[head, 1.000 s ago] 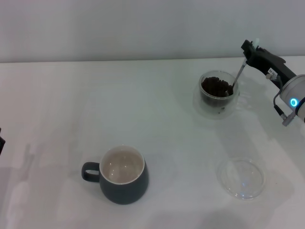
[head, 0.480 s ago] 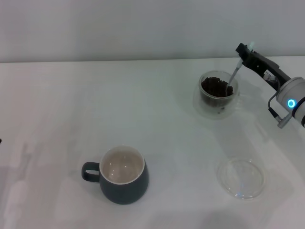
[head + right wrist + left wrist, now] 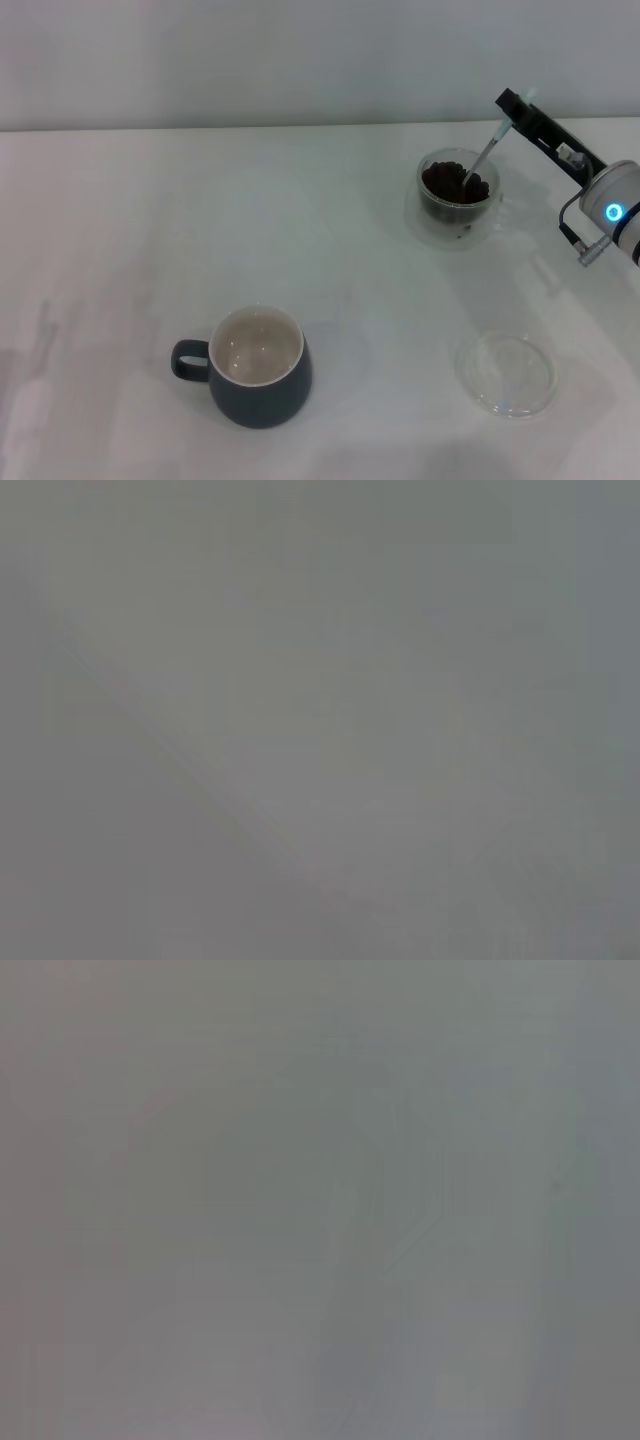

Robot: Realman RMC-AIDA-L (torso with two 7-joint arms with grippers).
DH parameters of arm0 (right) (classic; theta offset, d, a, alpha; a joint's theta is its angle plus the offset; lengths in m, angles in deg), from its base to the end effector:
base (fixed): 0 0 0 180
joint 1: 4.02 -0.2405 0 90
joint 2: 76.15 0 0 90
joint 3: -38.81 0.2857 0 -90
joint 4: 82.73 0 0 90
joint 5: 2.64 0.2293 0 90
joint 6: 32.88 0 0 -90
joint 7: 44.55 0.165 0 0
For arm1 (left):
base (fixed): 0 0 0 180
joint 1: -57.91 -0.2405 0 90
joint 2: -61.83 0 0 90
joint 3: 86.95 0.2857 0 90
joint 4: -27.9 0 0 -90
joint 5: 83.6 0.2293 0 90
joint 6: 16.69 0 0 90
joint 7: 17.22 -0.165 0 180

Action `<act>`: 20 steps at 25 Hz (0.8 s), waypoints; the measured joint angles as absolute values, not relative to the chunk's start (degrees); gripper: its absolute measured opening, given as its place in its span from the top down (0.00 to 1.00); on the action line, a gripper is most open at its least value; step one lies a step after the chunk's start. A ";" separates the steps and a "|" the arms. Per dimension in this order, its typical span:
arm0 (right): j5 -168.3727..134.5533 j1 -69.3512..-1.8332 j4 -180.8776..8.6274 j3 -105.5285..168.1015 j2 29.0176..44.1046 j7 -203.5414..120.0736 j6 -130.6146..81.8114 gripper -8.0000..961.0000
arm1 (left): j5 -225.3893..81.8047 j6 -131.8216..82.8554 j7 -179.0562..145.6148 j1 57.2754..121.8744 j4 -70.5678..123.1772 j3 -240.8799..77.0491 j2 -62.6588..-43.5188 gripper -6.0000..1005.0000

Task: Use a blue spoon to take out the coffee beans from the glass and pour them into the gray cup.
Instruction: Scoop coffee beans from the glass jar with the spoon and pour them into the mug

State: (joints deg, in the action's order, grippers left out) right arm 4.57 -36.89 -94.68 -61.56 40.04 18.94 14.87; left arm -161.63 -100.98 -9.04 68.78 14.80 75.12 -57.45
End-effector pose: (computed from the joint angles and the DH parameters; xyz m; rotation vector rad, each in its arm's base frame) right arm 0.3379 0.4430 -0.0384 -1.5417 1.2917 1.0942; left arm -0.3923 0.2588 -0.0431 -1.4540 -0.5967 -0.7825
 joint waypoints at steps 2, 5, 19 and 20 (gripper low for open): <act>4.74 -36.89 -94.69 -61.51 40.04 20.23 14.55 0.84 | -161.87 -101.03 -9.04 68.87 14.85 75.12 -57.42 0.23; 5.19 -36.88 -94.52 -61.48 40.03 22.41 14.20 0.84 | -161.96 -101.09 -9.05 69.03 15.33 75.12 -57.37 0.23; 13.50 -35.22 -94.46 -61.78 40.04 28.71 11.33 0.84 | -162.00 -101.48 -9.13 69.18 16.40 73.71 -57.35 0.23; 13.51 -35.20 -94.39 -61.78 40.04 29.38 11.33 0.84 | -162.00 -101.56 -9.13 69.20 16.41 73.69 -57.35 0.23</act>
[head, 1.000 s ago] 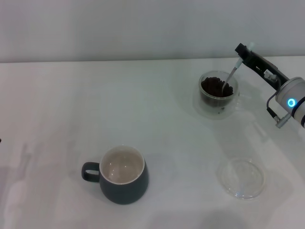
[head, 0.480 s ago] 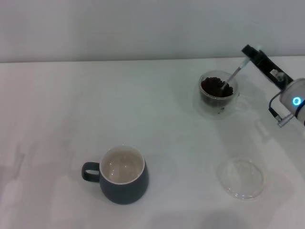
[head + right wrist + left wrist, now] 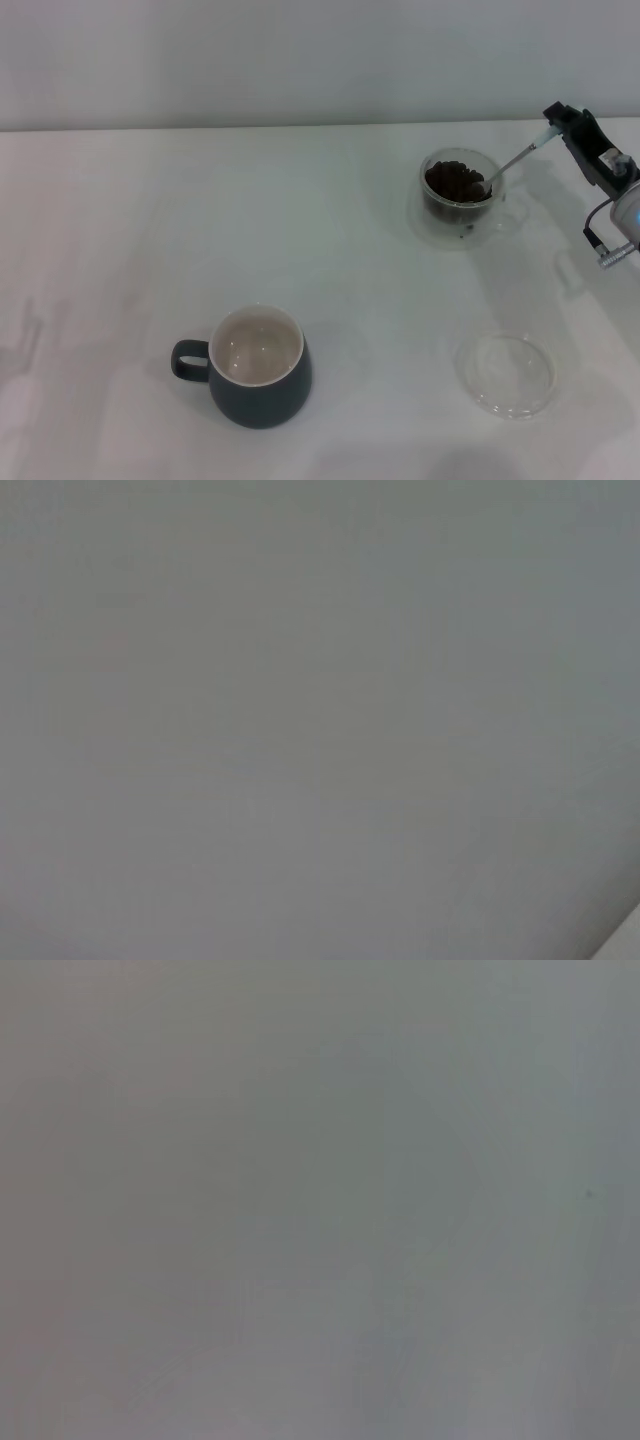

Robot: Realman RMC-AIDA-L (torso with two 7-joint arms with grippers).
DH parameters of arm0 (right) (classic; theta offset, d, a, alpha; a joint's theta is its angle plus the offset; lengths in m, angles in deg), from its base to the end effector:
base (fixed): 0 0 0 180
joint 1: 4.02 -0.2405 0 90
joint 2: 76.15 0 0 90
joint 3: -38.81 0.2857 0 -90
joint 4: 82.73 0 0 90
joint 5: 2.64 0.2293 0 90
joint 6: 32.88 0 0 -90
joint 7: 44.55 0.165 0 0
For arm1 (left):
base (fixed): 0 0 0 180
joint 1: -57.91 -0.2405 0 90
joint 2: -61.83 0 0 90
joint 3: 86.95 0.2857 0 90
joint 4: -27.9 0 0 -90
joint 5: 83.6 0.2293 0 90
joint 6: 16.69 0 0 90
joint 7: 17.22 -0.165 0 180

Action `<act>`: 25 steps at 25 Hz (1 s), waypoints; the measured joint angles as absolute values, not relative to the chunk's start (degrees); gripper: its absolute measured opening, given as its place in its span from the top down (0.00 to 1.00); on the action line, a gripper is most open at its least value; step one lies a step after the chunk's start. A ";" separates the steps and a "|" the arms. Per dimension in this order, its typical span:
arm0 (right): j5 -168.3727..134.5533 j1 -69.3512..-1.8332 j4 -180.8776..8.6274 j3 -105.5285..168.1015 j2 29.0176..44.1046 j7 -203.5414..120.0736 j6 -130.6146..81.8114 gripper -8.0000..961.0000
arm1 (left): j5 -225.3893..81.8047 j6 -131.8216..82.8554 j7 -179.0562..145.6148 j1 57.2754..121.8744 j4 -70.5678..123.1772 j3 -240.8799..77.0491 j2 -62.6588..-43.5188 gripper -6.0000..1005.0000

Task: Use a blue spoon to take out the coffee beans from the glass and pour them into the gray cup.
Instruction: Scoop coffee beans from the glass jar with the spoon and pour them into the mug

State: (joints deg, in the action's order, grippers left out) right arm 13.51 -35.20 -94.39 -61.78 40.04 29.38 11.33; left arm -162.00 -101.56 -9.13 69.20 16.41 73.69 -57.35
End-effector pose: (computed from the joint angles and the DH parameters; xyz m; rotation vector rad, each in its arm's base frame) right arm 0.3691 0.4353 -0.0272 -1.2247 1.5364 1.2139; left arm -0.3977 0.2617 -0.0323 -1.4267 -0.5687 -0.7630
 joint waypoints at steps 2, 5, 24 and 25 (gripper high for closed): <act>13.55 -35.20 -94.31 -61.78 40.03 30.02 11.29 0.84 | -162.00 -101.67 -9.13 69.34 16.62 73.39 -57.35 0.23; 13.61 -35.20 -94.32 -61.68 40.04 31.20 11.04 0.84 | -162.01 -101.68 -9.13 69.62 17.09 73.05 -57.35 0.23; 14.12 -35.28 -94.60 -61.39 39.57 38.61 13.77 0.84 | -162.09 -102.39 -9.13 69.95 17.08 72.38 -57.44 0.23; 14.12 -35.17 -94.60 -61.40 39.52 39.19 14.56 0.84 | -162.09 -102.39 -9.13 69.97 17.08 72.36 -57.44 0.23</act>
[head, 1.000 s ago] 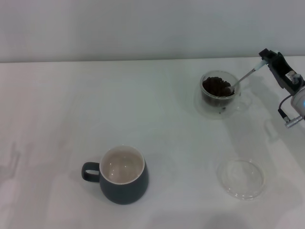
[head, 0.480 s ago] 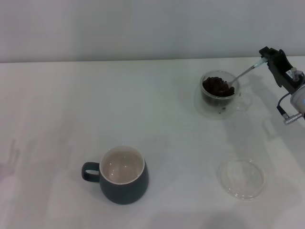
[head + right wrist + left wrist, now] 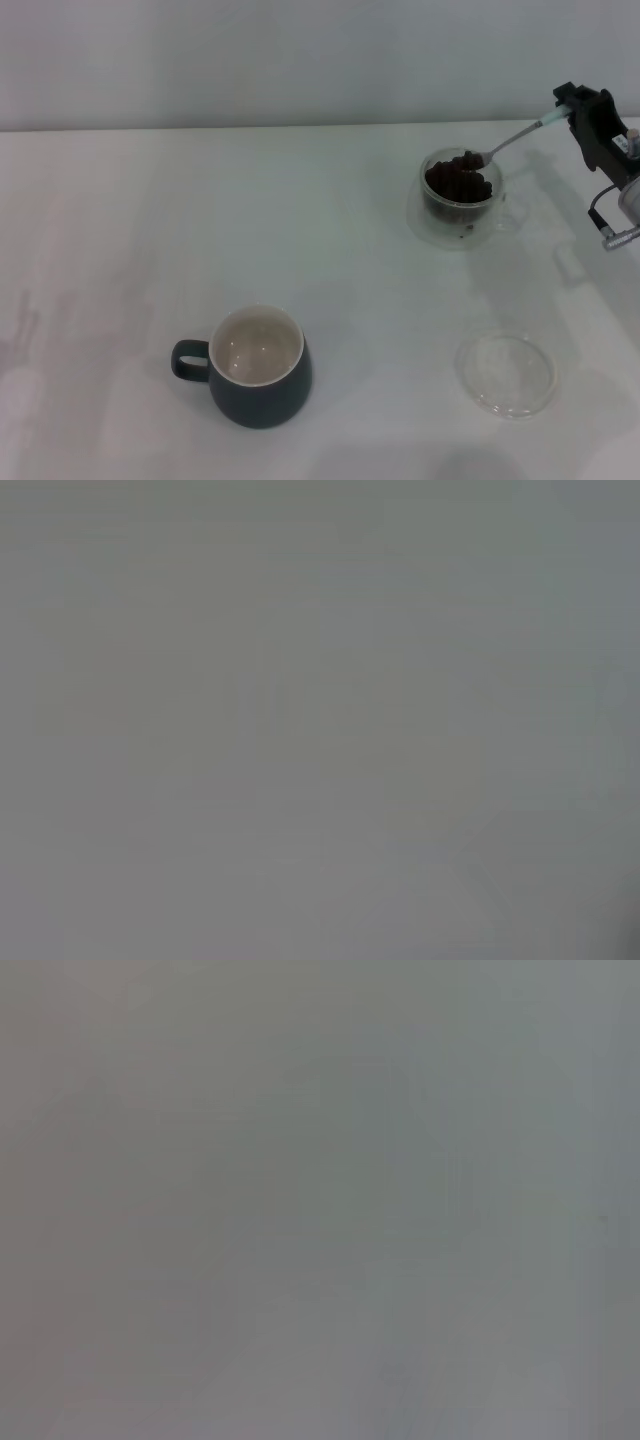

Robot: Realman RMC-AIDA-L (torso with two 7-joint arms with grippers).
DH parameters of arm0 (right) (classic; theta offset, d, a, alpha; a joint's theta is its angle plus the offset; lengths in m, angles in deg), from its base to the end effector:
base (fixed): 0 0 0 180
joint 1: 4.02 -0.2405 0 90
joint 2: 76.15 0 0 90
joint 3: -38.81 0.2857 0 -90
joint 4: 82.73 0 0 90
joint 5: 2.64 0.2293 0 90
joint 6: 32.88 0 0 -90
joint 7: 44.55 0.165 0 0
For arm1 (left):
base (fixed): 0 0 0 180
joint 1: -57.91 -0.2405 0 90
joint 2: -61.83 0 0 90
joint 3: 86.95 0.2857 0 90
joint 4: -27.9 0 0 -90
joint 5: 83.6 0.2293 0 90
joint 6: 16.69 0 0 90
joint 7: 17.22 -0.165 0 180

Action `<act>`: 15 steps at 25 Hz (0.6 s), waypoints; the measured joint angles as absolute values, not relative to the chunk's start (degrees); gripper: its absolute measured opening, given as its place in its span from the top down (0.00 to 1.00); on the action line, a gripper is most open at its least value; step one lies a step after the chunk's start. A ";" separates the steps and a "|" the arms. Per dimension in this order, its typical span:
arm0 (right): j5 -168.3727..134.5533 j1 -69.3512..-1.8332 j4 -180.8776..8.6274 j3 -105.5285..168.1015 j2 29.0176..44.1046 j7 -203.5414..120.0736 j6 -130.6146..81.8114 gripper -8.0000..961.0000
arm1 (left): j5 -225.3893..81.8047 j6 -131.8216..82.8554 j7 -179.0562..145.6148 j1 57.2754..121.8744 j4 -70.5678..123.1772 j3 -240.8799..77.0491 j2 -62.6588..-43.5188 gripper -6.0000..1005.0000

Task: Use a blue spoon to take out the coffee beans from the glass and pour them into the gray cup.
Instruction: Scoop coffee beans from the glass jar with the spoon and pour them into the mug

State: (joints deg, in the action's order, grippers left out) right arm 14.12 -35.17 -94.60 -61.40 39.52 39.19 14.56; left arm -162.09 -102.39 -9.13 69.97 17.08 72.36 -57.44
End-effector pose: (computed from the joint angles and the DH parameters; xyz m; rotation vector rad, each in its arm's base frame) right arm 0.3630 0.4383 -0.0157 -1.1213 1.6249 1.3904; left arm -0.3962 0.2669 -0.0259 -1.4034 -0.5450 -0.7715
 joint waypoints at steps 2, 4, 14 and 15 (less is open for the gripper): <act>13.98 -34.96 -94.60 -61.55 39.44 40.21 15.94 0.84 | -162.09 -102.39 -9.13 70.17 17.08 72.32 -57.44 0.23; 13.73 -34.61 -94.60 -62.00 39.31 41.11 18.17 0.84 | -162.09 -102.36 -9.13 70.41 17.08 72.31 -57.44 0.23; 13.61 -32.55 -94.49 -70.13 39.09 48.05 26.02 0.84 | -162.08 -101.55 -9.45 71.70 17.09 72.26 -57.44 0.23; 13.62 -32.19 -94.58 -71.06 39.09 48.49 26.56 0.84 | -162.09 -101.28 -9.47 71.88 17.08 72.25 -57.44 0.23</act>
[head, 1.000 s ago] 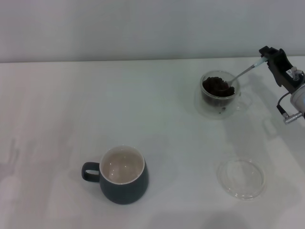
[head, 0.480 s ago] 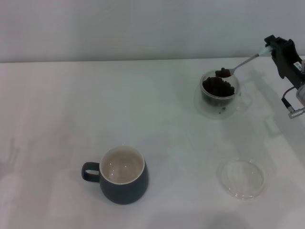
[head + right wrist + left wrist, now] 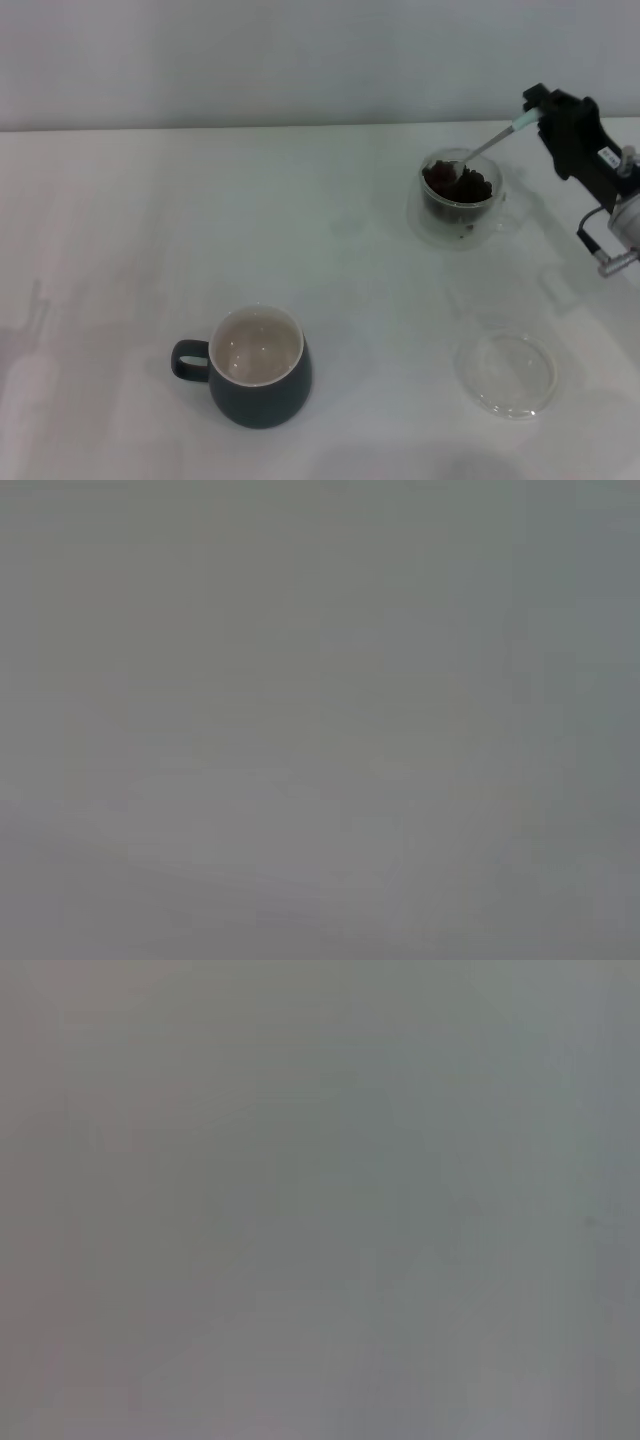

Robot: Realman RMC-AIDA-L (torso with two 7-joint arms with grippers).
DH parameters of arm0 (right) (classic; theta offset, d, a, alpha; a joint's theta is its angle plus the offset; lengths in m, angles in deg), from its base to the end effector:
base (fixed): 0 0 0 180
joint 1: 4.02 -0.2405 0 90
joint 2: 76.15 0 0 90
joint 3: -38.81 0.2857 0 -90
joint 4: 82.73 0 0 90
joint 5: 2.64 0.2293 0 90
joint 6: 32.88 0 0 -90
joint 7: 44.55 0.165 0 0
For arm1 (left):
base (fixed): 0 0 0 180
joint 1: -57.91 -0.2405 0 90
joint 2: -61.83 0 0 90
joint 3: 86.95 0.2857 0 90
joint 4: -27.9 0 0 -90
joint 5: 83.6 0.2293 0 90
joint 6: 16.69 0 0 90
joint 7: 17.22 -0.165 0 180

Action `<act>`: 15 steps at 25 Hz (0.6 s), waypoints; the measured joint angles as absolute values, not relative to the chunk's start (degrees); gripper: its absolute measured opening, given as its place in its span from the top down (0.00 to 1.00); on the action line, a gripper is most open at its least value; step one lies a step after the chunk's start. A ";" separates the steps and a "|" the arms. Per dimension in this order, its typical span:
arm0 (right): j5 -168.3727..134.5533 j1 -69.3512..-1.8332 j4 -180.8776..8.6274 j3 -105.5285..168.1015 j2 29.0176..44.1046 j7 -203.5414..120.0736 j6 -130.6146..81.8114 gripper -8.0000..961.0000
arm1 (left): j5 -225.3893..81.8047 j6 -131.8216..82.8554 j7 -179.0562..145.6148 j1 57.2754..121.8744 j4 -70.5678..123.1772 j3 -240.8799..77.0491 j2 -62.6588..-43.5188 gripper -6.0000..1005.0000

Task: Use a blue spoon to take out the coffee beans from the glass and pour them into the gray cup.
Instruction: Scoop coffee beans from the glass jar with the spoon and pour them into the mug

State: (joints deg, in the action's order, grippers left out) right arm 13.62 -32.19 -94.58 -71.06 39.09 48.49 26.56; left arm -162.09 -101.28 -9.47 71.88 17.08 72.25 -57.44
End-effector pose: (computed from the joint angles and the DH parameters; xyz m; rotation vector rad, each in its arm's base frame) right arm 0.3445 0.4108 -0.0271 -1.2660 1.6965 1.5528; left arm -0.3897 0.2806 -0.0276 -1.4210 -0.5342 -0.7794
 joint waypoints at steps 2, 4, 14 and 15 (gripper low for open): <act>13.61 -31.84 -94.71 -72.61 39.10 48.95 27.59 0.84 | -162.09 -100.80 -9.48 72.25 17.08 72.23 -57.45 0.23; 13.61 -31.70 -94.74 -74.56 39.15 49.28 28.83 0.84 | -162.08 -100.45 -9.48 72.56 17.08 72.22 -57.51 0.23; 13.62 -31.76 -96.80 -85.85 39.73 49.80 30.90 0.84 | -162.08 -98.84 -9.48 72.93 16.97 72.31 -57.62 0.23; 13.62 -31.80 -97.29 -86.62 39.78 49.71 30.86 0.84 | -162.09 -98.79 -9.49 72.93 17.00 72.37 -57.62 0.23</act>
State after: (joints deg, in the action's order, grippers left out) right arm 13.62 -31.80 -97.29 -86.62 39.78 49.71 30.86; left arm -162.09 -98.79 -9.49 72.93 17.00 72.37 -57.62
